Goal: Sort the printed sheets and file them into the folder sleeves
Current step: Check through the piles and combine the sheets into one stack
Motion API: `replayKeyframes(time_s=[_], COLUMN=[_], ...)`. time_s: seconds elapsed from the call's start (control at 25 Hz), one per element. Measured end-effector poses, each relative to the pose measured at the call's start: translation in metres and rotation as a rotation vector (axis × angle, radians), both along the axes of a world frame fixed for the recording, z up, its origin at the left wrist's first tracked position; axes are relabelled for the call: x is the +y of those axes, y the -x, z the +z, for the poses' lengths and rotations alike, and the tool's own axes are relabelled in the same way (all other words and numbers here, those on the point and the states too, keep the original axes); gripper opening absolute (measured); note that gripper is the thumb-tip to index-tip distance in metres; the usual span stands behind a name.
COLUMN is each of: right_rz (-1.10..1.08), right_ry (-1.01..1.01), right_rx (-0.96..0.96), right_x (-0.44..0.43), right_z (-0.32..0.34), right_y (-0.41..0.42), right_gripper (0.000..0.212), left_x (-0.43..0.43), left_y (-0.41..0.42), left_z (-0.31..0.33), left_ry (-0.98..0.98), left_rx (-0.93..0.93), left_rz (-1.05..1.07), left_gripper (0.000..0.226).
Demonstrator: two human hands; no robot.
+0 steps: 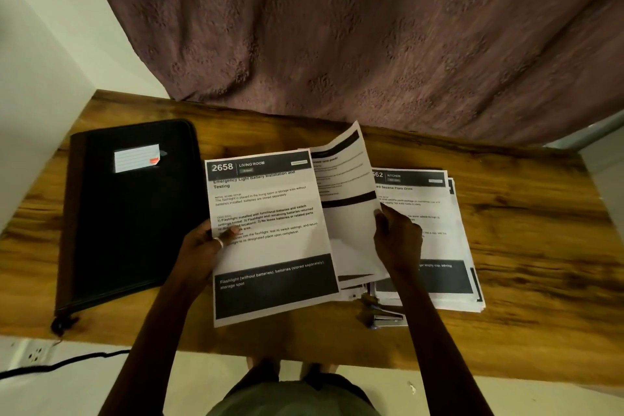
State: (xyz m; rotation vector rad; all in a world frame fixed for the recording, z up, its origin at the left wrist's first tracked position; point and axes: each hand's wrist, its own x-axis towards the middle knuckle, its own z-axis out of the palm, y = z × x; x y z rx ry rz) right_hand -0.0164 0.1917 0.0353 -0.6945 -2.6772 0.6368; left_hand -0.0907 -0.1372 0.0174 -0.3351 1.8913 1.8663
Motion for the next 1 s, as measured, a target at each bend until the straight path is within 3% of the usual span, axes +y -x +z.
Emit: replayKeyframes(time_s=[0.2,0.44,0.52,0.72,1.0], right_rz=[0.046,-0.028,-0.015,-0.057,0.074], right_ry=[0.177,0.147,0.299,0.903,1.126], right_rx=[-0.085,-0.004,0.009,-0.014,-0.109], right_x=[-0.001,0.011,0.016,0.003,-0.04], right_z=[-0.007,0.0,0.009,0.034,0.034], right_y=[-0.004,-0.009,-0.009,-0.016,-0.011], right_gripper=[0.025,0.025,0.029,0.018,0.018], left_x=[0.005,0.004,0.006,0.025,0.043], left_y=[-0.002,-0.002,-0.002,-0.004,-0.01], left_z=[0.003,0.004,0.006,0.016,0.016], left_ry=[-0.013,-0.039,-0.091,-0.219,-0.147], left_rx=[-0.008,-0.012,-0.039,-0.101,-0.092], left_rz=[0.017,0.012,0.025,0.065,0.104], left_gripper=[0.03,0.029,0.029,0.03,0.027])
